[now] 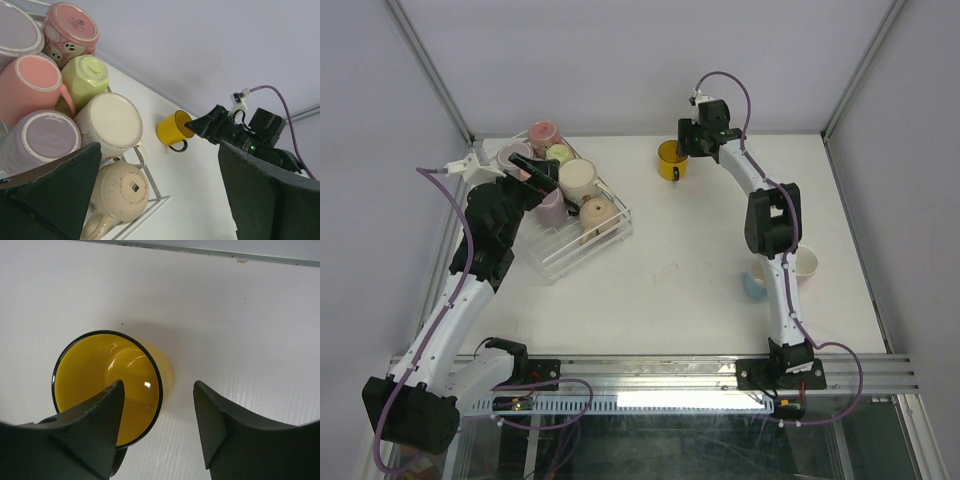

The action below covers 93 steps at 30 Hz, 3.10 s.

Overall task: Load the cups into the dish rack
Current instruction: Pick up the cup at the center of the board.

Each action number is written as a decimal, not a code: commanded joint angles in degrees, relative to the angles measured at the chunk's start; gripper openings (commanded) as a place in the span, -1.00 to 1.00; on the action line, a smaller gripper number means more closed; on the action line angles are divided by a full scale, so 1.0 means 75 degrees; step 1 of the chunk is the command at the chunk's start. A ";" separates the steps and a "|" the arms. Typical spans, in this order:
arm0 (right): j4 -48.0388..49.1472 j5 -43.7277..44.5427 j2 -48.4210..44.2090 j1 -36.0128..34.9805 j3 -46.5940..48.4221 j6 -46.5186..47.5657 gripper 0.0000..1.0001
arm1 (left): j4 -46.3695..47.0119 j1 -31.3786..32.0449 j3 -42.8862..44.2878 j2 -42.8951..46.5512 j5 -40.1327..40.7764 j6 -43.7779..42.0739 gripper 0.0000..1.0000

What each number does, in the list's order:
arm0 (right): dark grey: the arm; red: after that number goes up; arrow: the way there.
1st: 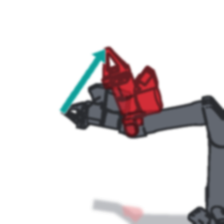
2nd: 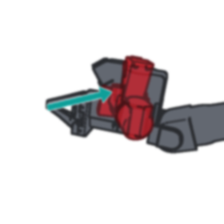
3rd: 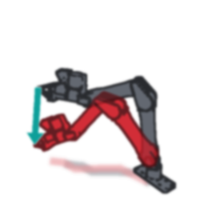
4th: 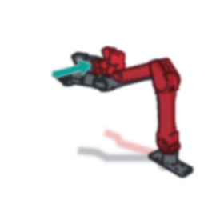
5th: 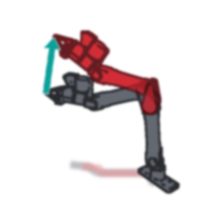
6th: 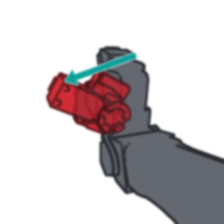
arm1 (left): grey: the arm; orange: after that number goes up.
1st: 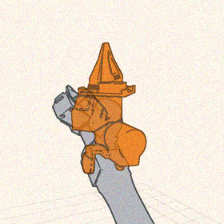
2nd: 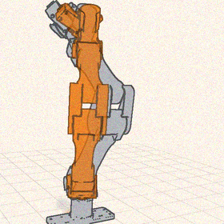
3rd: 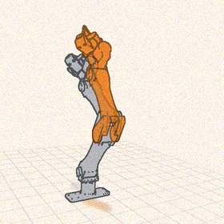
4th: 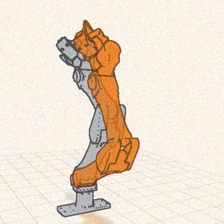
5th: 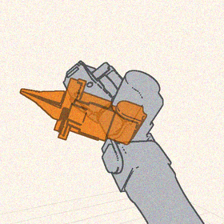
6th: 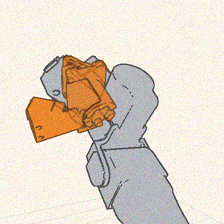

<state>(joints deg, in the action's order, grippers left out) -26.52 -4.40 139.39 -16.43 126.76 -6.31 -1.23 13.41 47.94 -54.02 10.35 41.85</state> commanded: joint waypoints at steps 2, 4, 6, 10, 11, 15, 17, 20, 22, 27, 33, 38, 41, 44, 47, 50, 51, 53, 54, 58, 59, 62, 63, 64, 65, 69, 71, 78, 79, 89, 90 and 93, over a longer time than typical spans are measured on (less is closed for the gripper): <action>0.0560 0.0261 0.0087 -0.0054 0.0436 0.0072 0.16 | 0.0336 -0.0058 0.0107 0.0054 -0.0143 0.0221 0.98; 0.0580 0.0291 0.0108 -0.0062 0.0360 0.0117 0.15 | 0.0370 -0.0059 0.0079 0.0054 -0.0177 0.0260 0.98; 0.0605 0.0338 0.0142 -0.0060 0.0316 0.0179 0.13 | 0.0392 -0.0059 0.0038 0.0060 -0.0206 0.0280 0.98; 0.0642 0.0390 0.0178 -0.0084 0.0224 0.0340 0.06 | 0.0411 -0.0065 0.0007 0.0076 -0.0255 0.0288 0.98; 0.0642 0.0388 0.0176 -0.0095 0.0216 0.0390 0.03 | 0.0411 -0.0065 0.0006 0.0088 -0.0255 0.0285 0.98; 0.0642 0.0366 0.0150 -0.0108 0.0157 0.0474 -0.14 | 0.0425 -0.0056 -0.0010 0.0133 -0.0261 0.0272 0.98; 0.0631 0.0355 0.0145 -0.0119 0.0121 0.0495 -0.24 | 0.0463 -0.0067 -0.0009 0.0127 -0.0267 0.0269 0.98; 0.0601 0.0310 0.0122 -0.0120 0.0087 0.0513 -0.36 | 0.0492 -0.0065 0.0015 0.0093 -0.0306 0.0257 0.98; 0.0584 0.0295 0.0086 -0.0122 0.0052 0.0516 -0.41 | 0.0507 -0.0067 0.0040 0.0069 -0.0325 0.0252 0.98; 0.0572 0.0255 0.0004 -0.0119 -0.0017 0.0542 -0.48 | 0.0528 -0.0059 0.0071 0.0070 -0.0351 0.0225 0.98; 0.0552 0.0136 -0.0120 -0.0120 -0.0026 0.0594 -0.79 | 0.0592 -0.0062 0.0006 0.0113 -0.0404 0.0283 0.98; 0.0526 0.0001 -0.0253 -0.0119 -0.0050 0.0590 -1.00 | 0.0608 -0.0063 0.0045 0.0089 -0.0476 0.0305 0.98; 0.0513 -0.0100 -0.0331 -0.0108 -0.0044 0.0533 -1.00 | 0.0621 -0.0057 0.0050 0.0101 -0.0487 0.0345 0.98; 0.0491 -0.0223 -0.0405 -0.0107 -0.0024 0.0448 -1.00 | 0.0621 -0.0064 0.0041 0.0123 -0.0511 0.0395 0.98; 0.0460 -0.0324 -0.0492 -0.0097 -0.0024 0.0376 -1.00 | 0.0620 -0.0063 0.0027 0.0156 -0.0527 0.0412 0.98; 0.0444 -0.0396 -0.0586 -0.0096 -0.0043 0.0368 -1.00 | 0.0627 -0.0063 0.0009 0.0171 -0.0546 0.0439 0.98; 0.0443 -0.0416 -0.0621 -0.0095 -0.0056 0.0374 -1.00 | 0.0641 -0.0056 0.0006 0.0170 -0.0564 0.0443 0.98; 0.0422 -0.0449 -0.0695 -0.0084 -0.0090 0.0383 -1.00 | 0.0685 -0.0062 -0.0039 0.0193 -0.0591 0.0503 0.98; 0.0408 -0.0462 -0.0738 -0.0083 -0.0104 0.0391 -1.00 | 0.0715 -0.0066 -0.0066 0.0195 -0.0603 0.0528 0.98; 0.0396 -0.0606 -0.0901 -0.0050 -0.0198 0.0324 -1.00 | 0.0851 -0.0064 -0.0182 0.0209 -0.0676 0.0620 0.98; 0.0386 -0.0628 -0.0937 -0.0043 -0.0204 0.0293 -1.00 | 0.0896 -0.0065 -0.0221 0.0217 -0.0694 0.0620 0.98; 0.0364 -0.0750 -0.1075 -0.0031 -0.0270 0.0219 -1.00 | 0.1043 -0.0058 -0.0314 0.0224 -0.0743 0.0620 0.98; 0.0361 -0.0810 -0.1121 -0.0015 -0.0290 0.0169 -1.00 | 0.1102 -0.0064 -0.0331 0.0219 -0.0767 0.0840 0.98; 0.0350 -0.0869 -0.1176 -0.0005 -0.0295 0.0128 -1.00 | 0.1170 -0.0059 -0.0363 0.0218 -0.0795 0.0915 0.98; 0.0339 -0.0942 -0.1242 -0.0002 -0.0312 0.0085 -1.00 | 0.1272 -0.0059 -0.0399 0.0208 -0.0838 0.0979 0.98; 0.0325 -0.1347 -0.1678 0.0073 -0.0381 -0.0220 -1.00 | 0.2254 -0.0065 -0.0564 0.0086 -0.1345 0.1371 0.98; 0.0314 -0.1503 -0.1887 0.0129 -0.0449 -0.0338 -1.00 | 0.2637 -0.0054 -0.0548 -0.0021 -0.1598 0.1494 0.98; 0.0335 -0.2150 -0.2696 0.0501 -0.0613 -0.0827 -1.00 | 0.3802 -0.0064 -0.0332 -0.0579 -0.2548 0.1932 0.98; 0.0353 -0.2277 -0.2802 0.0573 -0.0604 -0.0888 -1.00 | 0.4027 -0.0056 -0.0298 -0.0705 -0.2718 0.2017 0.98; 0.2910 -0.4841 -0.4216 0.1644 -0.1281 -0.2871 -1.00 | 0.6239 0.0359 0.0793 -0.2423 -0.4413 0.2659 0.92; 0.3634 -0.5056 -0.4308 0.1767 -0.1361 -0.3470 -1.00 | 0.6546 0.0509 0.0890 -0.2681 -0.4479 0.2659 0.90; 0.4842 -0.5451 -0.4396 0.1995 -0.1257 -0.5015 -1.00 | 0.7246 0.0928 0.1309 -0.3247 -0.4607 0.2676 0.88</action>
<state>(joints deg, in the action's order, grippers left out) -12.84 -35.66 112.90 -3.66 115.61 -24.84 40.36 16.86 52.58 -74.91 -19.64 61.12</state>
